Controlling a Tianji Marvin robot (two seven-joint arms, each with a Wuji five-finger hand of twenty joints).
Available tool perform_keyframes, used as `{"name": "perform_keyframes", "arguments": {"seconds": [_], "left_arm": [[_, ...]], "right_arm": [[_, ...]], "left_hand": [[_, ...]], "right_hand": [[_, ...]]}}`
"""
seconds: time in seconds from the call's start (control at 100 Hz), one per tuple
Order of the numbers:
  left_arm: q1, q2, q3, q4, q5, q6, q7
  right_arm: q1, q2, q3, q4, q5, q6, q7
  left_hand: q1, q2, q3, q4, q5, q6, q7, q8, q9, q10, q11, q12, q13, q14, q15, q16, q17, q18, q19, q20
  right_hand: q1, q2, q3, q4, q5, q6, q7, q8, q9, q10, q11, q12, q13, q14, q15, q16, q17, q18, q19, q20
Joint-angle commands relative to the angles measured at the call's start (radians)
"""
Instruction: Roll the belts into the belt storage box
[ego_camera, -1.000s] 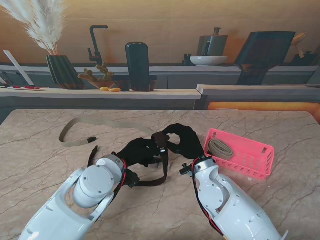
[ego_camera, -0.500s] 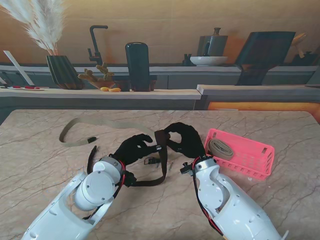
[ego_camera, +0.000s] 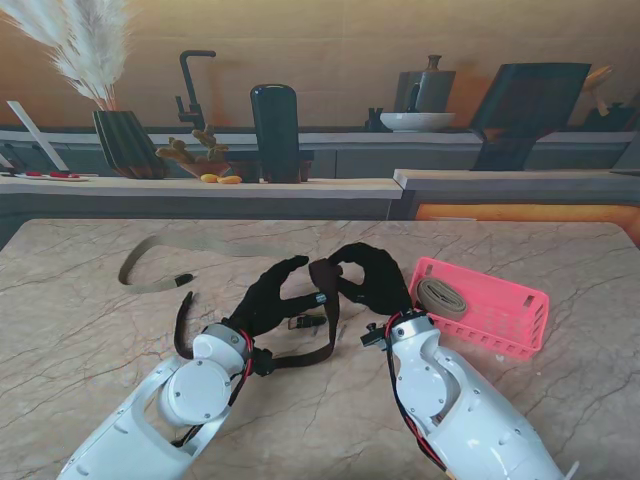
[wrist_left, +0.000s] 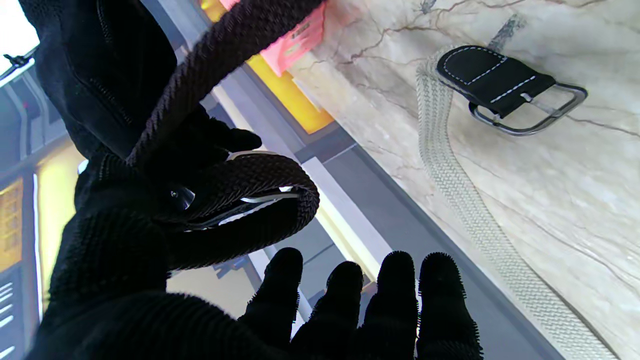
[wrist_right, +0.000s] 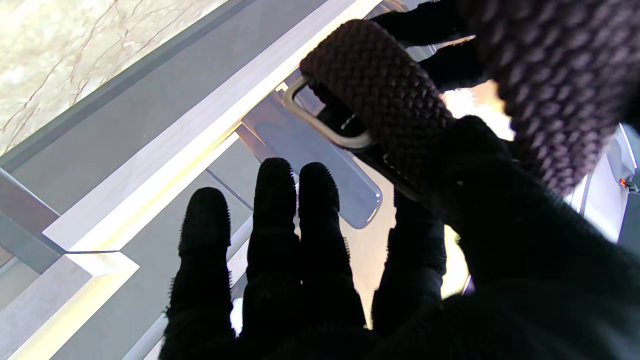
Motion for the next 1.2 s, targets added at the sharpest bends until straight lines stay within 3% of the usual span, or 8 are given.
{"name": "perform_keyframes", "arguments": {"seconds": [0.0,0.16,0.4,0.43,0.67,0.87,1.0,1.19], "left_arm": [[-0.003,-0.002,0.005,0.019,-0.010,-0.036,0.004],[-0.016,-0.003,0.015,0.066,0.025,-0.143,0.036],[-0.033,-0.007,0.024,0.109,0.006,-0.242,0.044],[-0.036,-0.007,0.026,0.114,0.003,-0.247,0.043],[-0.061,-0.003,0.046,0.150,0.039,-0.282,0.040],[-0.070,-0.006,0.060,0.163,0.033,-0.311,0.043],[-0.078,-0.007,0.073,0.171,0.079,-0.305,0.068],[-0.089,-0.008,0.087,0.181,0.117,-0.290,0.088]], "right_arm": [[-0.005,-0.006,0.000,-0.014,0.003,-0.007,-0.001],[-0.008,-0.006,0.003,-0.022,0.016,-0.004,0.010],[-0.012,-0.008,0.003,-0.036,0.056,0.008,0.038],[-0.013,-0.008,0.003,-0.039,0.064,0.011,0.043],[-0.017,-0.008,0.001,-0.055,0.115,0.019,0.089],[-0.013,-0.008,-0.010,-0.053,0.150,0.025,0.119],[-0.011,-0.009,-0.019,-0.055,0.180,0.031,0.141],[-0.014,-0.009,-0.022,-0.066,0.210,0.032,0.162]], "left_hand": [[-0.037,-0.025,0.003,0.041,-0.044,-0.027,-0.039,-0.032,-0.041,-0.014,-0.043,-0.039,-0.045,-0.045,-0.027,-0.026,-0.007,-0.056,-0.051,-0.045],[-0.078,-0.040,0.049,0.038,-0.071,-0.039,-0.044,-0.082,-0.054,-0.030,-0.082,-0.060,-0.062,-0.070,-0.046,-0.045,0.002,-0.079,-0.175,-0.097],[-0.146,-0.052,0.115,0.023,-0.075,-0.086,-0.016,-0.071,-0.054,-0.066,-0.081,-0.050,-0.070,-0.107,-0.074,-0.066,-0.002,-0.096,-0.271,-0.104],[-0.216,-0.089,0.259,0.006,-0.074,-0.090,-0.023,-0.076,-0.055,-0.067,-0.087,-0.050,-0.072,-0.109,-0.077,-0.068,0.005,-0.094,-0.312,-0.063],[-0.302,-0.188,0.469,-0.017,-0.077,-0.108,-0.127,-0.108,-0.068,-0.070,-0.113,-0.045,-0.078,-0.110,-0.090,-0.071,0.008,-0.091,-0.338,-0.071],[-0.301,-0.213,0.510,-0.021,-0.086,-0.113,-0.156,-0.111,-0.067,-0.076,-0.114,-0.043,-0.077,-0.113,-0.092,-0.072,0.010,-0.091,-0.349,-0.074],[-0.230,-0.216,0.567,-0.011,-0.090,-0.170,-0.229,-0.109,-0.067,-0.103,-0.113,-0.023,-0.082,-0.119,-0.081,-0.063,0.016,-0.102,-0.357,-0.066],[-0.159,-0.217,0.599,-0.007,-0.100,-0.191,-0.228,-0.060,-0.059,-0.114,-0.090,0.005,-0.078,-0.125,-0.058,-0.054,0.018,-0.106,-0.325,-0.050]], "right_hand": [[0.055,0.089,0.031,0.034,0.055,-0.078,0.119,0.026,-0.024,-0.015,0.023,0.008,-0.033,-0.015,0.012,-0.002,-0.017,-0.026,0.027,-0.002],[0.058,0.085,0.035,0.035,0.059,-0.069,0.119,0.024,-0.024,-0.014,0.021,0.007,-0.033,-0.014,0.011,-0.003,-0.018,-0.025,0.027,-0.003],[0.058,0.081,0.042,0.035,0.067,-0.059,0.118,0.023,-0.022,-0.015,0.018,0.005,-0.032,-0.015,0.009,-0.005,-0.016,-0.024,0.028,-0.005],[0.058,0.080,0.042,0.035,0.068,-0.057,0.118,0.023,-0.022,-0.015,0.017,0.005,-0.032,-0.015,0.008,-0.005,-0.015,-0.024,0.028,-0.005],[0.058,0.069,0.052,0.034,0.081,-0.047,0.114,0.019,-0.019,-0.016,0.013,0.003,-0.031,-0.013,-0.001,-0.009,-0.014,-0.023,0.028,-0.006],[0.057,0.063,0.060,0.032,0.088,-0.042,0.111,0.019,-0.019,-0.015,0.009,0.001,-0.029,-0.012,-0.007,-0.012,-0.014,-0.022,0.029,-0.006],[0.056,0.059,0.063,0.031,0.093,-0.041,0.108,0.018,-0.020,-0.013,0.005,-0.001,-0.029,-0.010,-0.012,-0.013,-0.015,-0.020,0.028,-0.007],[0.054,0.055,0.066,0.029,0.097,-0.041,0.104,0.019,-0.015,-0.014,-0.006,-0.006,-0.027,-0.012,-0.019,-0.015,-0.015,-0.018,0.024,-0.009]]}}
